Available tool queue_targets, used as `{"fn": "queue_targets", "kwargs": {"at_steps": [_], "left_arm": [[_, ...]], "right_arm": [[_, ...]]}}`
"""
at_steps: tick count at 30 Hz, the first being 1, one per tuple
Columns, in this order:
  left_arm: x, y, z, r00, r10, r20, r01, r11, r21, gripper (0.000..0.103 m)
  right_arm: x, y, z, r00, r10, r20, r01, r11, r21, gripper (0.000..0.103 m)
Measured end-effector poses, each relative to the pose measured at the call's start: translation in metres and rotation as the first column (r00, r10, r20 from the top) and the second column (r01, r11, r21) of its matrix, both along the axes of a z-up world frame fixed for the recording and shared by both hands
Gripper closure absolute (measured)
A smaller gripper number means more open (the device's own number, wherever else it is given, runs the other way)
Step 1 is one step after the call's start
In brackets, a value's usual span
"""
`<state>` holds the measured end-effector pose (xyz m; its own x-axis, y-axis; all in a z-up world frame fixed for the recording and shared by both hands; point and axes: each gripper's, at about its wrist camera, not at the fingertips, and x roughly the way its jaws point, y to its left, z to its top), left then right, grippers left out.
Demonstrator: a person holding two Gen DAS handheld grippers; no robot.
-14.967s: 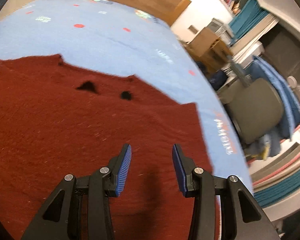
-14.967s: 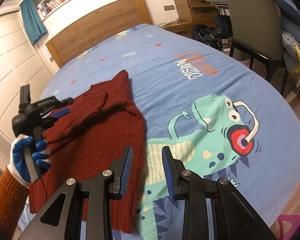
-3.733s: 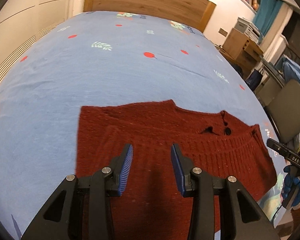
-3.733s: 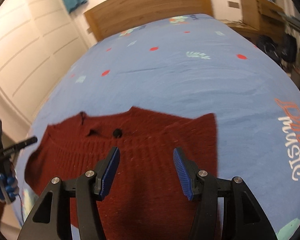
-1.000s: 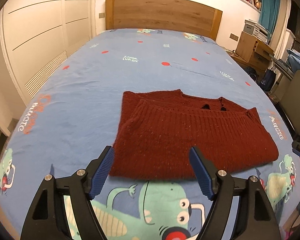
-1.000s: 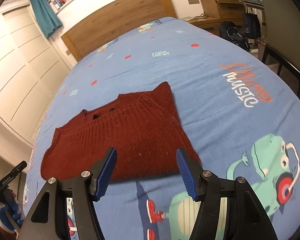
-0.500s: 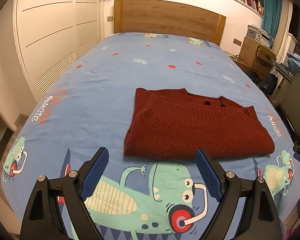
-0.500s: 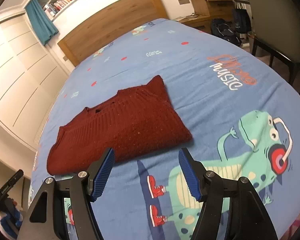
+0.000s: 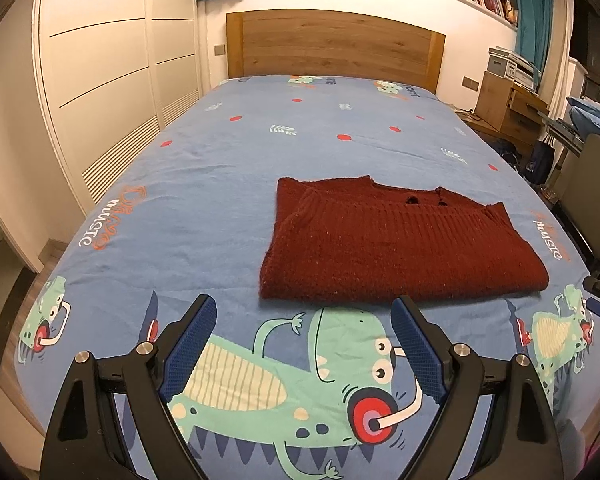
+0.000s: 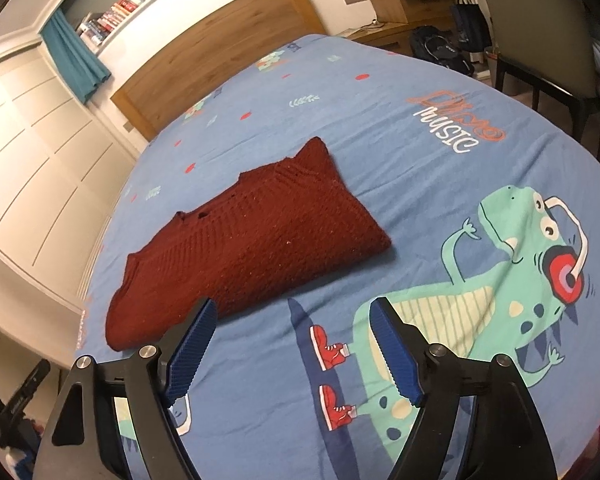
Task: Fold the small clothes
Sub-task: 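Move the right tool to the side edge of the folded sweater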
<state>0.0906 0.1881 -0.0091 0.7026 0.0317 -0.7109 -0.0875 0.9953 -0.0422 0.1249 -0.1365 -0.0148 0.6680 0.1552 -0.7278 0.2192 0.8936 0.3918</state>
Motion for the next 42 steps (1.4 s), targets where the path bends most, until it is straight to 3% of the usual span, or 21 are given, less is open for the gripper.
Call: {"fn": "queue_targets", "kwargs": {"at_steps": [25,42], "left_arm": [[0.036,0.003,-0.063,0.992,-0.002,-0.127,0.000,1.000,-0.013,0.017],[0.060,0.001,-0.098,0.978,-0.007,-0.206,0.003,1.000,-0.020,0.017]], "right_arm": [[0.039,-0.006,-0.078,0.992,-0.056,-0.115,0.070,0.989,0.128,0.022],[0.065,-0.018,-0.111,0.986,-0.081,-0.142,0.108,0.976,0.189,0.022]]}}
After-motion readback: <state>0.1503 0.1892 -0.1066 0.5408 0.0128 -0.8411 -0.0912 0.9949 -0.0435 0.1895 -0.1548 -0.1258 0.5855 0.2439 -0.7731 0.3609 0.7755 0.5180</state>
